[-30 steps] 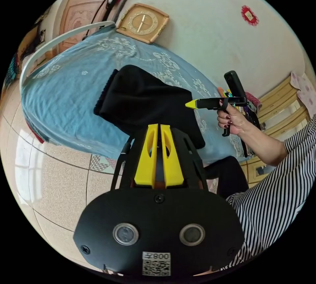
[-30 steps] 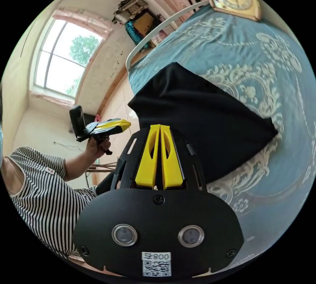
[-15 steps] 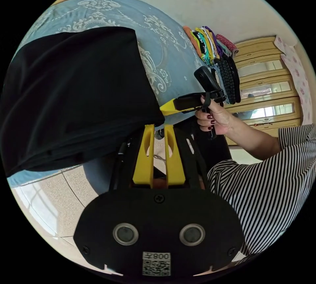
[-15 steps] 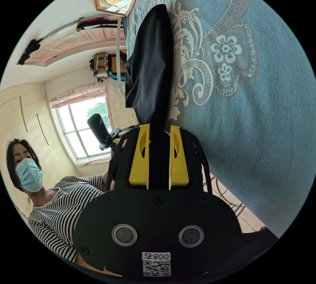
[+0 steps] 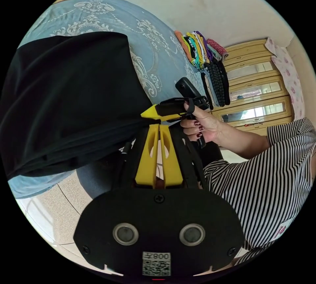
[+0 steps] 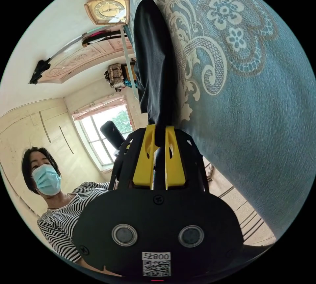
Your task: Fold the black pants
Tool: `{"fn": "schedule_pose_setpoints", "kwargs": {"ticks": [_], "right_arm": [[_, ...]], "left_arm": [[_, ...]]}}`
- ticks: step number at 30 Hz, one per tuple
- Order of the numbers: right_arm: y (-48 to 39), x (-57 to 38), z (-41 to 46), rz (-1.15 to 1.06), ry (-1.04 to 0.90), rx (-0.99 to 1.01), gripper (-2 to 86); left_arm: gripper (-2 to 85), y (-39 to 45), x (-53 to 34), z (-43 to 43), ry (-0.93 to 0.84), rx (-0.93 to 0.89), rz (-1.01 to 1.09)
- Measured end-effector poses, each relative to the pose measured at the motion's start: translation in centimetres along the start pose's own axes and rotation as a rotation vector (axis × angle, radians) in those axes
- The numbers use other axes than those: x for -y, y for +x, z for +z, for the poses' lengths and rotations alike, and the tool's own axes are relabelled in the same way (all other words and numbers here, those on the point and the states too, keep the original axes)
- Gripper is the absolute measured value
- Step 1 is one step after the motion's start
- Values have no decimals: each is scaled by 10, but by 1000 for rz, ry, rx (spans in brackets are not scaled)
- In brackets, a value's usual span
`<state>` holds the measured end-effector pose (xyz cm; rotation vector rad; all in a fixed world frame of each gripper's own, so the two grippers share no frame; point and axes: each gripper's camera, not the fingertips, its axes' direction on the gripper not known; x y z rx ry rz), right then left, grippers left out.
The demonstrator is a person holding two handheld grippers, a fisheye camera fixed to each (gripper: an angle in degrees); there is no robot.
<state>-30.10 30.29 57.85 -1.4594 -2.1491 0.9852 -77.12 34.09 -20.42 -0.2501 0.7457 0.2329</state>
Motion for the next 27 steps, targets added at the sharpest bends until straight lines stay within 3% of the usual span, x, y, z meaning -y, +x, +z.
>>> {"fn": "schedule_pose_setpoints", "kwargs": {"ticks": [4,9,12,21,27], "right_arm": [[-5,-15,-22,-43,18,5,30],[-29,-26,-43,-141,0,4,21],[-41,-33,-53,-190,-5,10,18],[-48,-65,-85,-236,-13,35,16],[-46,-96,-110,-274,-21,18,15]], "left_arm": [[32,-30,-28,-35,168,12,-139],[95,-113,-100,-77,611,-222,-512],[121,-144,-125,-78,789,-288,-644],[154,-179,-97,-41,892,-457,-730],[123,-185,-49,-22,838,-443,-767]]}}
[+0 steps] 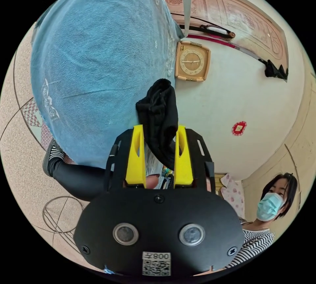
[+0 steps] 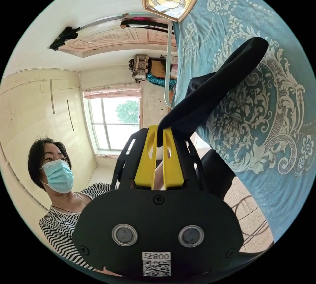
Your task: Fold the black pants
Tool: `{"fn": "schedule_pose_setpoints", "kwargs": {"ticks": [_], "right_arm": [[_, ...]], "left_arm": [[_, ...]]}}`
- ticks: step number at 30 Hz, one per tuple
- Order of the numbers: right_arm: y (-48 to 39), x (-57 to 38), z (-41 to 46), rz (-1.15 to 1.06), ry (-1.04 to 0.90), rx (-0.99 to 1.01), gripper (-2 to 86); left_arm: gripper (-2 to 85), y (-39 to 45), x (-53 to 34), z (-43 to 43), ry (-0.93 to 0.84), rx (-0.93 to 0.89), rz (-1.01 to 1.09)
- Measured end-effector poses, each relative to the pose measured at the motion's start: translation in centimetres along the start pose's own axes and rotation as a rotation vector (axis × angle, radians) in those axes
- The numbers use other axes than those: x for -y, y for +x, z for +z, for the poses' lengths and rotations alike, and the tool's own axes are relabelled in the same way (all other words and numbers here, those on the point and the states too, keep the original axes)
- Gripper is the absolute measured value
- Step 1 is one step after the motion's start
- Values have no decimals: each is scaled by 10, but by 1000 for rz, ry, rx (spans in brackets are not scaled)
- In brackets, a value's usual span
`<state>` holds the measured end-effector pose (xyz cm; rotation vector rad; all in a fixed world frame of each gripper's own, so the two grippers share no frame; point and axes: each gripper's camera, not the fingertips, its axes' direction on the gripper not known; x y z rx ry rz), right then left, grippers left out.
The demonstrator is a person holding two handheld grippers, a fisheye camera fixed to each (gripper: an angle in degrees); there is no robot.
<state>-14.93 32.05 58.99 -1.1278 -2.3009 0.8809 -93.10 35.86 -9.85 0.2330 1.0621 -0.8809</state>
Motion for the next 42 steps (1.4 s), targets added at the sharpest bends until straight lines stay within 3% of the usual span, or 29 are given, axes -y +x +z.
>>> {"fn": "schedule_pose_setpoints", "kwargs": {"ticks": [13,22,28,33,39,42], "right_arm": [[37,-141,-93,81,13,-32,14],[29,-292,-198,16,158,92,13],[14,-408,-315,-67,407,119,11],[-27,-508,-442,-204,652,49,11],[-125,-657,-591,-446,971,-271,11],[-147,-727,-640,-469,1102,-415,12]], "left_arm": [[80,63,-56,115,-4,59,120],[79,173,-130,274,-225,101,328],[78,248,-195,473,-466,42,448],[77,352,-297,706,-723,-134,628],[76,470,-460,959,-974,-388,760],[78,496,-543,1067,-1082,-404,818]]}}
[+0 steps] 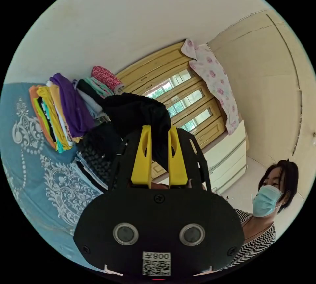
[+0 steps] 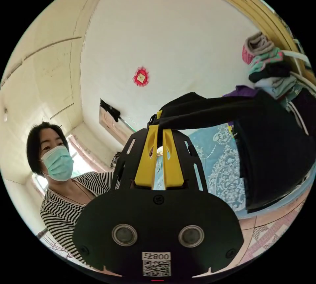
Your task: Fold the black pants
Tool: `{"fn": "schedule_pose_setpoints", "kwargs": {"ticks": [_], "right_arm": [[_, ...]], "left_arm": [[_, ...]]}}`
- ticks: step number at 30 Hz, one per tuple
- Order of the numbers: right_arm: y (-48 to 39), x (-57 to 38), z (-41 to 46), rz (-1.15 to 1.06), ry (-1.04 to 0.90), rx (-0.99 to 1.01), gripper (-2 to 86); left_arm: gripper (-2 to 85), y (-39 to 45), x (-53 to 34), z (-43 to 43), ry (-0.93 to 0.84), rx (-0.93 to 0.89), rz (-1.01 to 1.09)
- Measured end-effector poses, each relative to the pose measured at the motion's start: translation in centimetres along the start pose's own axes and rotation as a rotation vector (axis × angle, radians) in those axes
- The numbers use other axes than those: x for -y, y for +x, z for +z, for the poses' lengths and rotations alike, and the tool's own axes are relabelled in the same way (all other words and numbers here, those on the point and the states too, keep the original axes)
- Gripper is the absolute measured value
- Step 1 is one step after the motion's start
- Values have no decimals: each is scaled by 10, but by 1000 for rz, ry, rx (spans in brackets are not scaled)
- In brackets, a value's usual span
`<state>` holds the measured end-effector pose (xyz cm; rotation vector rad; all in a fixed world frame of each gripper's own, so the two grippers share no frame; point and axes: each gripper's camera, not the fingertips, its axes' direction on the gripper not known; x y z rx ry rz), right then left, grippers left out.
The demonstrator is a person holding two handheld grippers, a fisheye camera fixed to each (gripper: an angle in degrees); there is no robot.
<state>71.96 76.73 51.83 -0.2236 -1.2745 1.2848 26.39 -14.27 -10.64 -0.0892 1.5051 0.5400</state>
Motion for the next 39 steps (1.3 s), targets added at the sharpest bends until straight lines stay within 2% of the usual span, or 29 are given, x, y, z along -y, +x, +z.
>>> {"fn": "schedule_pose_setpoints", "kwargs": {"ticks": [4,6,8,11,13,16,19,24,27,30,33,36,39], "right_arm": [[42,-12,-93,69,121,-122,14],[77,-31,-118,160,127,-172,15],[128,-63,-137,342,101,-248,16],[162,-98,-152,441,110,-188,17],[165,-107,-161,433,136,-137,18],[163,-106,-175,390,111,-193,19],[164,-111,-196,381,140,-199,20],[162,-131,-231,417,220,-172,18],[148,-138,-259,416,265,-236,10],[126,-118,-290,313,311,-373,3],[115,-64,-299,175,233,-506,1],[120,-15,-278,98,56,-536,0],[127,-9,-238,72,-144,-675,0]], "left_arm": [[80,-52,45,134,-156,56,-18],[81,-102,54,210,-298,189,-94],[81,-135,57,256,-419,306,-130],[83,-159,73,293,-351,177,-145],[84,-164,87,316,-383,197,-113],[90,-167,104,350,-382,225,-69],[98,-170,116,374,-321,224,-68],[96,-139,131,408,-202,467,106],[83,-115,146,439,-148,532,221],[64,-96,164,494,-200,522,329],[33,-91,179,570,-330,564,391],[13,-93,190,649,-491,612,432],[5,-102,199,722,-652,701,466]]}}
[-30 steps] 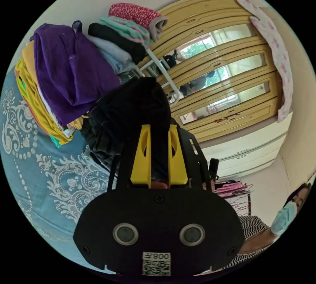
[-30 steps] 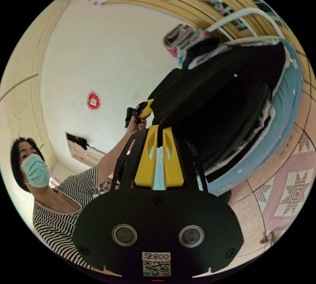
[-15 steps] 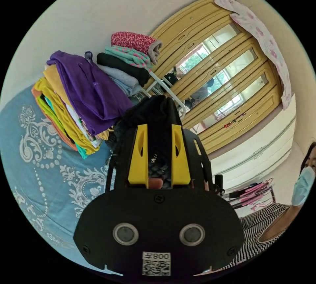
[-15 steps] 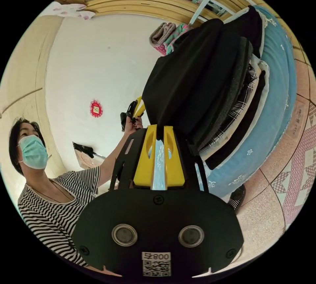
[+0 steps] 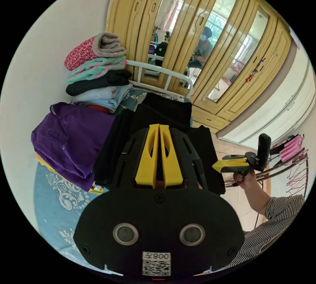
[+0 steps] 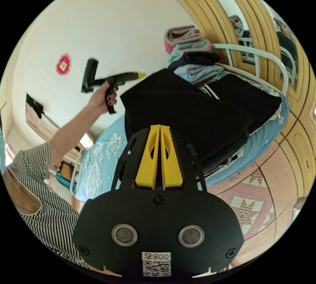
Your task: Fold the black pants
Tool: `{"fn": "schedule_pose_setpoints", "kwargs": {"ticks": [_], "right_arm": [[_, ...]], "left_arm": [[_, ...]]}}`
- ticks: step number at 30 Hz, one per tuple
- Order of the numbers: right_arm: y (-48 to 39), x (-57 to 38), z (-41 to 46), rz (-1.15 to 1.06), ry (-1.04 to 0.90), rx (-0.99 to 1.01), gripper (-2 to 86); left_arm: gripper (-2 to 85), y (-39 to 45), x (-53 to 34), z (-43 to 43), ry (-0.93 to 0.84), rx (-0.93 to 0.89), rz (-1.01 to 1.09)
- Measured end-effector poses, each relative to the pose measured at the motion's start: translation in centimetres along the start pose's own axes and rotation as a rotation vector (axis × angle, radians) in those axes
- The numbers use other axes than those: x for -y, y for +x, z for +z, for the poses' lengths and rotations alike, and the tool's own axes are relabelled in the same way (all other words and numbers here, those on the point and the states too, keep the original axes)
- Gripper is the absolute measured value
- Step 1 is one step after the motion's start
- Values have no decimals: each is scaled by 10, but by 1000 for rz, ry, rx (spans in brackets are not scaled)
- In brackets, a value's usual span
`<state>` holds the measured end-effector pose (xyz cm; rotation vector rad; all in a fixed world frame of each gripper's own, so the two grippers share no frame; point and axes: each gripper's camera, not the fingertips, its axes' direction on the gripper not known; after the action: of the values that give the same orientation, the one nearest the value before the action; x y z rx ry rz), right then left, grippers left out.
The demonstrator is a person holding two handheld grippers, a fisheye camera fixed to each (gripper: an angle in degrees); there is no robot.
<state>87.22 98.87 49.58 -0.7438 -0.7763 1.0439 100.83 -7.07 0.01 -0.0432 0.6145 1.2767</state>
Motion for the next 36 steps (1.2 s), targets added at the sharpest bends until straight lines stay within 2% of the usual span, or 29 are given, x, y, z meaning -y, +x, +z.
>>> {"fn": "schedule_pose_setpoints", "kwargs": {"ticks": [2,4,6,9,15,19,22,25,27,29,32,34,36], "right_arm": [[-9,-17,25,-12,-51,-32,0],[-14,-34,26,-13,45,-69,1],[-17,-43,24,11,97,-71,1],[-26,-51,24,0,152,-110,1],[-37,-48,18,0,189,-151,1],[-34,-33,-18,0,254,-126,0],[-27,-3,-41,-22,320,-207,0],[-3,38,-29,10,225,-310,0],[18,48,-11,89,125,-378,0],[36,35,-2,184,161,-249,0],[36,31,-9,245,210,-220,0],[23,45,-17,189,216,-240,0],[4,68,-27,90,257,-260,0]], "left_arm": [[3,5,25,27,-81,95,28],[1,4,42,51,-159,144,29],[1,-8,53,64,-92,102,-52],[0,-22,58,81,-83,42,-122],[1,-15,60,74,2,-49,-104],[1,6,45,40,104,-25,-6],[1,20,20,27,147,78,52],[1,11,5,50,40,156,22],[1,-6,-9,62,61,92,-44],[1,-11,-15,62,85,41,-61],[1,-5,-19,59,86,86,-28],[1,3,-23,51,127,74,-24],[1,17,-33,41,183,-39,40]]}}
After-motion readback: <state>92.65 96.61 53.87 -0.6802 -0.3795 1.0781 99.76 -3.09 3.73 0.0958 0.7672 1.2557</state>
